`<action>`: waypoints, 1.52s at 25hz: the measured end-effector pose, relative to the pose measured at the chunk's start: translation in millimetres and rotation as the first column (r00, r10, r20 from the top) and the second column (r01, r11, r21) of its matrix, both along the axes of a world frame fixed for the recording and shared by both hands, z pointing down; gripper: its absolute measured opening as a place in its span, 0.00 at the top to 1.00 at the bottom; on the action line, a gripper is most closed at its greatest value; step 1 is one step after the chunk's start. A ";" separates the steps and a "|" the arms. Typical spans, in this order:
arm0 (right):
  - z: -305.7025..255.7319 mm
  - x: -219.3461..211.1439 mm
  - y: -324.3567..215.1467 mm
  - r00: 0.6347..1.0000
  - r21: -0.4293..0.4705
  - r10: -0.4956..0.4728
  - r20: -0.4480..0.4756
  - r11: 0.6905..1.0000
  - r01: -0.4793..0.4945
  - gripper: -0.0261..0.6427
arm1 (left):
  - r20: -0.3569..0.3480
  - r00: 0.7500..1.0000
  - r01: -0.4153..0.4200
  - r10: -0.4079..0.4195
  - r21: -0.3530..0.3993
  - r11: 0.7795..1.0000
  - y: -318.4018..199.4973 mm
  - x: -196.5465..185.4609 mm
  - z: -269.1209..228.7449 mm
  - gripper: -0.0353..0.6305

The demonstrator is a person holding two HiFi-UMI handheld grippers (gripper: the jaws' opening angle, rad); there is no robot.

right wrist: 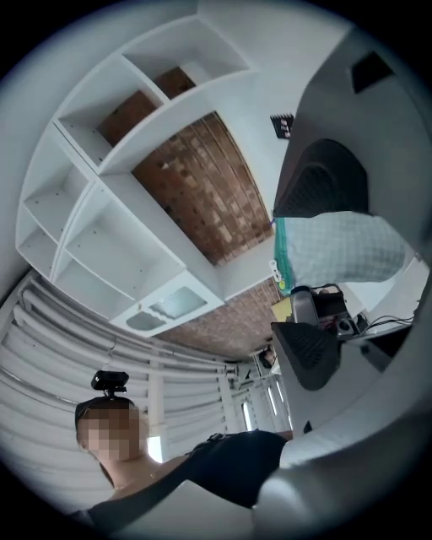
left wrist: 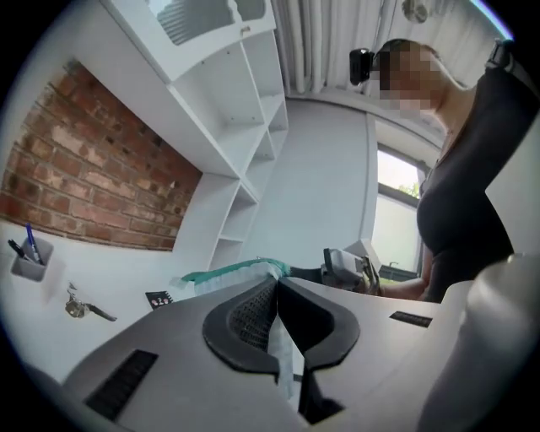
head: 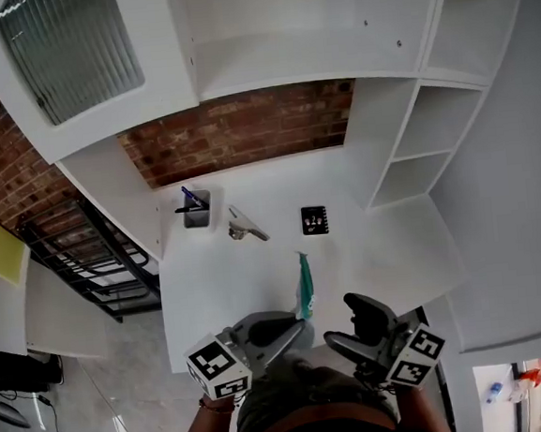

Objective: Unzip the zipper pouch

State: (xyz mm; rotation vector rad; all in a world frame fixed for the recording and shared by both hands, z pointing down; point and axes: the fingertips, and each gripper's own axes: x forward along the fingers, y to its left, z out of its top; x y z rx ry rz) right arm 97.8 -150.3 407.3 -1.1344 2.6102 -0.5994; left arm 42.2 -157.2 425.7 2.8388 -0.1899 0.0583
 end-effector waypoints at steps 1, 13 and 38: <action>-7.0 -8.2 -0.1 0.999 0.015 -0.035 0.014 0.999 0.035 0.38 | -0.033 0.999 0.016 -0.016 -0.002 1.000 2.5 -4.1 -8.2 0.94; -61.4 -71.5 -6.2 0.941 0.096 -0.322 0.109 0.945 0.312 0.39 | -0.130 0.983 0.143 -0.133 0.077 0.987 33.2 -41.6 -52.2 0.94; -57.6 -72.4 -2.2 0.898 0.089 -0.408 0.165 0.913 0.398 0.84 | -0.065 0.978 0.204 -0.199 0.102 0.974 32.7 -48.0 -42.2 0.94</action>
